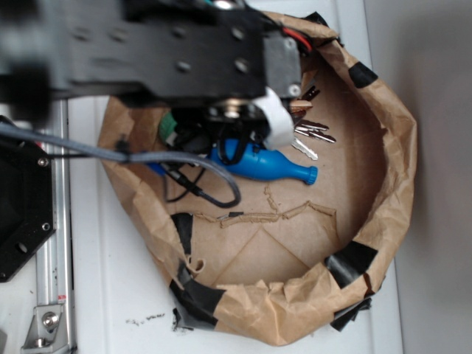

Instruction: Grab the green sponge.

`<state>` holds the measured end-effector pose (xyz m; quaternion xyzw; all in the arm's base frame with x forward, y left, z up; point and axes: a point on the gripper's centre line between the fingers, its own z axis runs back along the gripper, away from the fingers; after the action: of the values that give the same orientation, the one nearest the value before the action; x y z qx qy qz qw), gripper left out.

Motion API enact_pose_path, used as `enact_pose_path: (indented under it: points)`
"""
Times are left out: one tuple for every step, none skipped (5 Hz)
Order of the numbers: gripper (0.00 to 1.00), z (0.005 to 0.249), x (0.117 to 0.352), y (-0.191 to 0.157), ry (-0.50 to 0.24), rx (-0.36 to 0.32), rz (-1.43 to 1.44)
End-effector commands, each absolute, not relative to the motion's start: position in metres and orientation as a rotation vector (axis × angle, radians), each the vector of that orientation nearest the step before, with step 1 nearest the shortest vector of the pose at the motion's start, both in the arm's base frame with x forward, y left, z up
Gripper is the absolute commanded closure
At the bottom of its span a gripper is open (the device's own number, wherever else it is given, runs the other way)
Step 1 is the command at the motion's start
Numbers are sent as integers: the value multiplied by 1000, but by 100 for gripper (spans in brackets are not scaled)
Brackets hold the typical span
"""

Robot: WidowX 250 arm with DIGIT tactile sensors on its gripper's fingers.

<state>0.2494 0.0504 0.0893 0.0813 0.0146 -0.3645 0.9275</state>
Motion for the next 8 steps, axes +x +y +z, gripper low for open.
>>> enact_pose_path:
  points:
    - [0, 93, 248, 52, -39, 200, -865]
    - [0, 84, 242, 63, 11, 192, -853]
    - [0, 73, 237, 69, 31, 264, -896]
    - [0, 68, 234, 68, 37, 244, -1024]
    - [0, 61, 233, 69, 42, 258, -1041]
    - [0, 47, 242, 72, 82, 255, -1051]
    - [0, 44, 248, 73, 91, 250, -1054]
    - [0, 41, 256, 79, 100, 254, -1045]
